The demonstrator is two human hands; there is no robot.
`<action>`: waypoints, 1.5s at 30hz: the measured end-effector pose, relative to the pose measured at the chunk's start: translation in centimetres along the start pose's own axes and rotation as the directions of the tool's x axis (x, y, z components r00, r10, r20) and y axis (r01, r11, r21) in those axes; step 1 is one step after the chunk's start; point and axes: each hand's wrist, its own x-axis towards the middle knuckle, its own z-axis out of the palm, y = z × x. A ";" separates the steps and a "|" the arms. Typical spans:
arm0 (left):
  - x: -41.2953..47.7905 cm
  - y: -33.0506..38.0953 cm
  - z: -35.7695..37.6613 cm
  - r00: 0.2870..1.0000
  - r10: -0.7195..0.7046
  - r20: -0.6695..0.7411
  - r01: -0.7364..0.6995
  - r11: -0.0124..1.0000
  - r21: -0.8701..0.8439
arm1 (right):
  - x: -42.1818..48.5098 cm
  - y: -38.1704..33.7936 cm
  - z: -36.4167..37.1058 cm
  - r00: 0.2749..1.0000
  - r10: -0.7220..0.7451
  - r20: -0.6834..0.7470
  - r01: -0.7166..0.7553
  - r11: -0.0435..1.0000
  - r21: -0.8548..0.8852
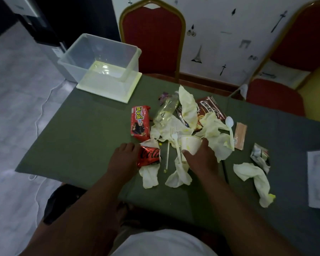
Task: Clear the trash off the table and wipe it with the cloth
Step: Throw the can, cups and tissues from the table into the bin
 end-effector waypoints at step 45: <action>-30.0 -29.3 35.2 -0.012 -0.546 0.838 0.486 -0.736 -0.472 | -17.2 -18.8 60.0 0.506 -0.090 0.858 0.472 0.862 -0.187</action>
